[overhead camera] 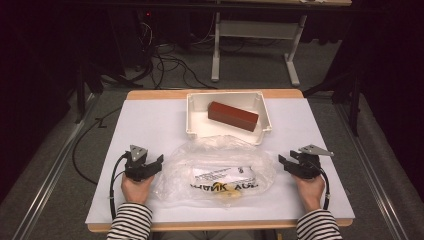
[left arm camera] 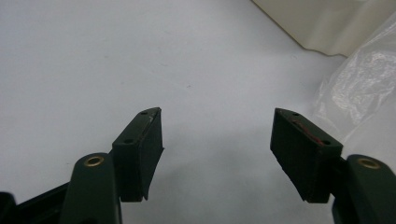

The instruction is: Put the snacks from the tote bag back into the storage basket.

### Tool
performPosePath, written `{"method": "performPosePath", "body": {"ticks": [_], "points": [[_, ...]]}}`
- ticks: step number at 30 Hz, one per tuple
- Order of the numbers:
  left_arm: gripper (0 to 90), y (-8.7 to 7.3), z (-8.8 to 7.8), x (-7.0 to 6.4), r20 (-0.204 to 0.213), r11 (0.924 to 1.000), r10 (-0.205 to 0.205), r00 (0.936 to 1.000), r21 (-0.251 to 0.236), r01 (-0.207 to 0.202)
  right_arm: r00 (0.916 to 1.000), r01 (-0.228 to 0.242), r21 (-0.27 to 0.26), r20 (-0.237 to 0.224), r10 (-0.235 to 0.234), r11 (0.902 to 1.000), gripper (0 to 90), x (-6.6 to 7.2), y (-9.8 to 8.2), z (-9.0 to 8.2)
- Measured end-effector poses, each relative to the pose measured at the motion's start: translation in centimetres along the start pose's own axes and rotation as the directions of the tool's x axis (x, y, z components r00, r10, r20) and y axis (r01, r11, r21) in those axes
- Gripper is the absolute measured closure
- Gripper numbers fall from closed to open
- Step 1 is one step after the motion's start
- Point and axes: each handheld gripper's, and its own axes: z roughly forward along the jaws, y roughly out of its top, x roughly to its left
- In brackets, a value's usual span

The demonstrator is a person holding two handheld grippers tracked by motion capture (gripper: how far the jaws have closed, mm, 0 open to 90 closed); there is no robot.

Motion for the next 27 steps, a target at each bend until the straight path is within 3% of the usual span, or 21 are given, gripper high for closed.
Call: {"method": "performPosePath", "body": {"ticks": [8,27], "points": [[35.1,-0.08,0.12,-0.18,-0.004,0.9999,0.015,0.9999,0.008,-0.015,0.9993,0.031,0.019,0.017,-0.032,0.9993,43.1,0.50,0.00,0.19],[34.6,-0.14,0.21,-0.58,-0.020,0.9989,0.045,0.9988,0.011,-0.045,0.9993,0.035,0.025,0.010,-0.035,0.9991,42.2,0.51,-0.01,0.26]]}}
